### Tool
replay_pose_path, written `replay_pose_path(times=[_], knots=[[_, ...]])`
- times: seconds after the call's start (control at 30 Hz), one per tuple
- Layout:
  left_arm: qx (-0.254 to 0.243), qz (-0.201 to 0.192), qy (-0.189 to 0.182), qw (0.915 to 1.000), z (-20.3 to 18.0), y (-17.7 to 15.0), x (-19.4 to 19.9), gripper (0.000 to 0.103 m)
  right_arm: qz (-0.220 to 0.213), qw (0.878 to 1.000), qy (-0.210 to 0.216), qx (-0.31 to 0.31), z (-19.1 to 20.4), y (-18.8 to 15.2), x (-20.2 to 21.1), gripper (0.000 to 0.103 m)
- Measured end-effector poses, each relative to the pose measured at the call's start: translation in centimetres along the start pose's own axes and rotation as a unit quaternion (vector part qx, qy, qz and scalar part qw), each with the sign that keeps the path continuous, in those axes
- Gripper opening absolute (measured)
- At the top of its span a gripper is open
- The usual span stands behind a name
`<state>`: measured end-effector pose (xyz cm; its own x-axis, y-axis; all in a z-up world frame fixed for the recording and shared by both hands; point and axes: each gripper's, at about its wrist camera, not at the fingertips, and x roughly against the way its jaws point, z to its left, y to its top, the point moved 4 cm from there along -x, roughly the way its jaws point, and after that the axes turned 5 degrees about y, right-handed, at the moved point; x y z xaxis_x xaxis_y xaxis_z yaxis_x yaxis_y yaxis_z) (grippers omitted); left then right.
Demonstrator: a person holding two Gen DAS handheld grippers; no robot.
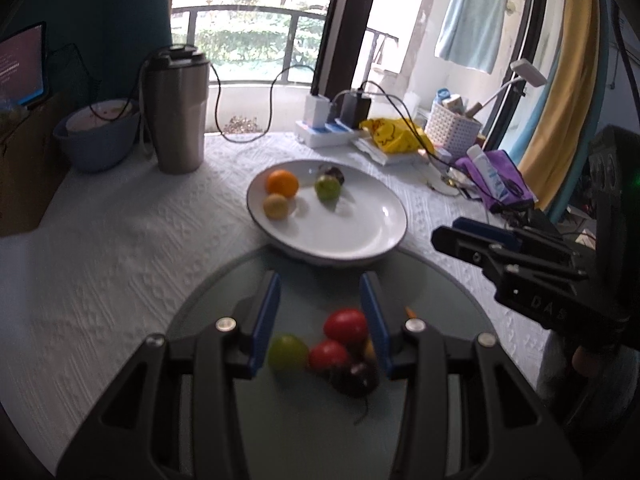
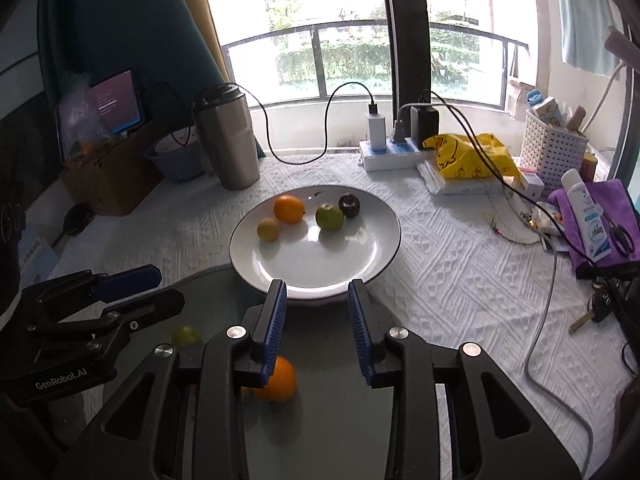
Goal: Organize fruits
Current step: 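Withdraw both grippers from the plate back over the grey mat, then move left gripper to the green fruit while right gripper approaches the large orange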
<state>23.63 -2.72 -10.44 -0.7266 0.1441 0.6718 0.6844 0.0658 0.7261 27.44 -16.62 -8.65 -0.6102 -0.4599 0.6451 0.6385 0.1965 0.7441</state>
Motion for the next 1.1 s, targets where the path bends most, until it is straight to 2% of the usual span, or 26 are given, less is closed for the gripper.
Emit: replay_pose_path(times=[0.33,0.77,0.87,0.93,1.1], knots=[[0.005,0.023,0.006,0.9997,0.2,-2.5,-0.7,0.043,0.016,1.0,0.004,-0.008,-0.2,-2.1,-0.6,0.034],[0.023,0.043,0.03,0.9984,2.4,-3.9,-2.0,0.043,0.048,0.998,0.015,-0.023,0.1,-4.5,-2.0,0.035],[0.023,0.045,0.035,0.9981,2.8,-3.9,-2.3,0.044,0.047,0.998,0.019,-0.026,0.3,-4.5,-2.1,0.036],[0.02,0.042,0.039,0.9981,2.8,-3.9,-2.2,0.044,0.047,0.998,0.024,-0.027,0.5,-4.5,-2.0,0.042],[0.011,0.042,0.044,0.9981,2.8,-3.8,-2.1,0.044,0.049,0.998,0.034,-0.015,1.6,-4.4,-2.1,0.042]])
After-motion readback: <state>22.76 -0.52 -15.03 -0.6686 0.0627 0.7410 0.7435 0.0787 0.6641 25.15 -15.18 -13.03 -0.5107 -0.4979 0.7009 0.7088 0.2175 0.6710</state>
